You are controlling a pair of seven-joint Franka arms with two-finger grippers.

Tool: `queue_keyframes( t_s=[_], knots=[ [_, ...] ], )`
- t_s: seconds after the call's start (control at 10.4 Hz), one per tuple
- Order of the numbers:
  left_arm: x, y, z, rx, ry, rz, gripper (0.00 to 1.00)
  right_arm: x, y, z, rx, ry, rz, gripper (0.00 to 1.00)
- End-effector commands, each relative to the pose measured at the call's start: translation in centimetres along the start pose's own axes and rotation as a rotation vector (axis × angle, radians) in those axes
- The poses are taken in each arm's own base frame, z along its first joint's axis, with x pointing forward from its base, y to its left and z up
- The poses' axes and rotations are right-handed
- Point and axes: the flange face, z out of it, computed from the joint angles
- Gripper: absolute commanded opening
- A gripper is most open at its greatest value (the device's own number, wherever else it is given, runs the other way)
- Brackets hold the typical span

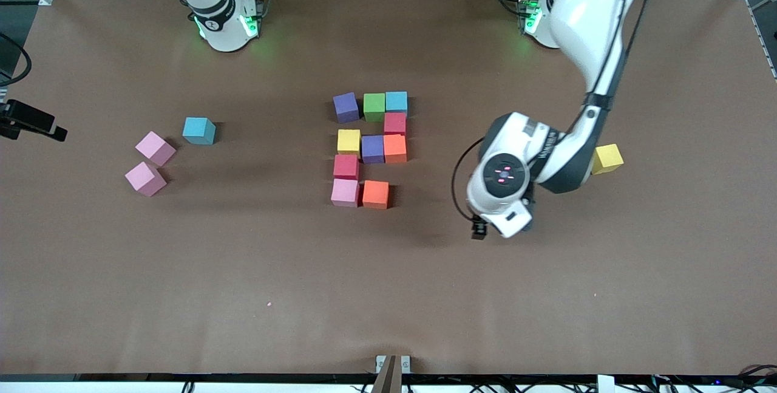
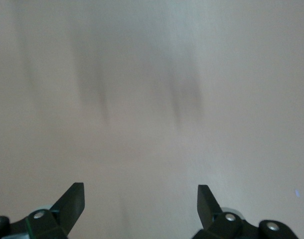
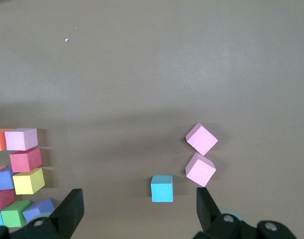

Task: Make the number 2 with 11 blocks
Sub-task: 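Release orange and move the left gripper toward the yellow cube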

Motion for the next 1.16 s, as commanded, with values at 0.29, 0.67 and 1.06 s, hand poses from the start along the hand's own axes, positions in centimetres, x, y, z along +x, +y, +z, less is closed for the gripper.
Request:
queue_keyframes(
  t_s=[0.29,0.67,1.06],
  knots=[
    [11.0,-7.1,2.0,0.086,-0.011,0.239,1.0,-0.1,-0.6,-0.2,-0.003,0.001,-0.011,1.0],
    [18.0,-9.7,4.0,0.113,-0.045,0.492,1.0,-0.1,-2.2,-0.2,-0.041,0.004,-0.053,1.0],
    [25.9,-14.8,4.0,0.11,-0.058,0.712,1.0,0.0,-3.9,0.0,-0.099,0.004,-0.08,1.0]
  ],
)
